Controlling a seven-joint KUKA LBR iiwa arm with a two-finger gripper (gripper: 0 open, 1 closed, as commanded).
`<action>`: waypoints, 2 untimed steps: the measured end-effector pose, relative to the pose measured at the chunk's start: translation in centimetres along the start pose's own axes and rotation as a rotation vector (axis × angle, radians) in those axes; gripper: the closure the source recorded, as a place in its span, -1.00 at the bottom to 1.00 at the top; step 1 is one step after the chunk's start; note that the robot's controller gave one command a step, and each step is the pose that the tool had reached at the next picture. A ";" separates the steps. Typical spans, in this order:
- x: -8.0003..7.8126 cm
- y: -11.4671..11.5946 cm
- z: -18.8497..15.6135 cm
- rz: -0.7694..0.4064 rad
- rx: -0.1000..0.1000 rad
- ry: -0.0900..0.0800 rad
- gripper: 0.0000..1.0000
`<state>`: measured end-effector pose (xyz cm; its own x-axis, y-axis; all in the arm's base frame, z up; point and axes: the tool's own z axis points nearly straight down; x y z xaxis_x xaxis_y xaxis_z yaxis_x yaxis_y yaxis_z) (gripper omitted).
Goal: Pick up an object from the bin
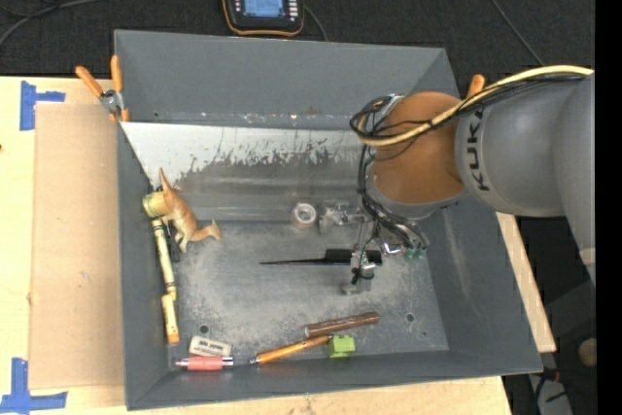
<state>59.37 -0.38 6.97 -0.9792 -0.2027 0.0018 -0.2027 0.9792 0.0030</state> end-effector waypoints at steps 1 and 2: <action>0.1 1.3 0.0 0.099 -0.001 -0.006 -1.00; -0.1 0.0 -0.1 0.012 -0.001 -0.004 1.00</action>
Offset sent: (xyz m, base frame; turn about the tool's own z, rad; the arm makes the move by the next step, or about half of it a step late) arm -0.0003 0.0006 0.0000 0.0086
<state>59.47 -0.32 7.07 -0.9815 -0.1912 -0.0018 -0.1912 0.9815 0.0037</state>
